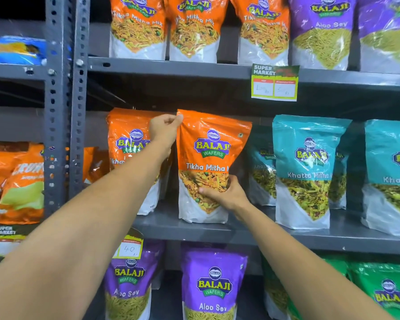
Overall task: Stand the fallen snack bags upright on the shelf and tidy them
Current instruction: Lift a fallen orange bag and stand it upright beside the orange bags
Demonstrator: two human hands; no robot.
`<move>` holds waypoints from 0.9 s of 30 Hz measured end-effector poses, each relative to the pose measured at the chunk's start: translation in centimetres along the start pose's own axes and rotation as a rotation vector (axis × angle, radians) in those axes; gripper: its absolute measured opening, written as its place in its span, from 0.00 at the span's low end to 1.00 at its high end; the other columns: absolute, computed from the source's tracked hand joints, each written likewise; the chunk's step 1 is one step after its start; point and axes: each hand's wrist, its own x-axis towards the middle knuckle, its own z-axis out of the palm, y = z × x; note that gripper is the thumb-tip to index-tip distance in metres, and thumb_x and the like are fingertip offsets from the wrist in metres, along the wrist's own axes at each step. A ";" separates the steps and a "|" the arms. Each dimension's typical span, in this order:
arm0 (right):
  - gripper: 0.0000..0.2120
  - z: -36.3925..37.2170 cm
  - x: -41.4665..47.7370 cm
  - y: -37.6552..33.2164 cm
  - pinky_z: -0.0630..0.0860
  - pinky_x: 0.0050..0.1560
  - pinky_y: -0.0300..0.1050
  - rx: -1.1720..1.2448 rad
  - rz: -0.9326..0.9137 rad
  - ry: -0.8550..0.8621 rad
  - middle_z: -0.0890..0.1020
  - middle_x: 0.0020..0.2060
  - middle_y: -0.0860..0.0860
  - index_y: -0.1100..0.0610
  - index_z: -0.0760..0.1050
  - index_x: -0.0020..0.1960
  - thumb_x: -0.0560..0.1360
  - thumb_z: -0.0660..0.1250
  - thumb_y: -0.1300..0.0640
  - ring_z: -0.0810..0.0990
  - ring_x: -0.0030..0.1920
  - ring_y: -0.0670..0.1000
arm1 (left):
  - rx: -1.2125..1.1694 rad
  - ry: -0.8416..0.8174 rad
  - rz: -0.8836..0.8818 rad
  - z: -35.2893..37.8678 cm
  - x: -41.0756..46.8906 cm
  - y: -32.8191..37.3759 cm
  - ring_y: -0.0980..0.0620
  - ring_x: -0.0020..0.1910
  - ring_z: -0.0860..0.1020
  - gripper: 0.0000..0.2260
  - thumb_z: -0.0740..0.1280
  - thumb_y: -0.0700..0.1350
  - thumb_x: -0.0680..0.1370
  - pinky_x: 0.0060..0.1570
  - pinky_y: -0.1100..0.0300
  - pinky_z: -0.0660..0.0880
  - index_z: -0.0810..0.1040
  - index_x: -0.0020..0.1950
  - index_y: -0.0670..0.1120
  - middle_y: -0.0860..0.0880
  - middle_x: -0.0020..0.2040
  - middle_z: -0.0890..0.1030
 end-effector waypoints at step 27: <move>0.45 -5.6 3.6 -5.7 0.76 0.60 0.58 0.202 -0.042 0.059 0.80 0.59 0.54 0.58 0.68 0.67 0.59 0.74 0.34 0.80 0.57 0.54 | 0.030 -0.310 -0.197 0.4 -10.3 -9.7 0.54 0.56 0.72 0.46 0.76 0.65 0.56 0.56 0.59 0.68 0.63 0.68 0.50 0.54 0.58 0.73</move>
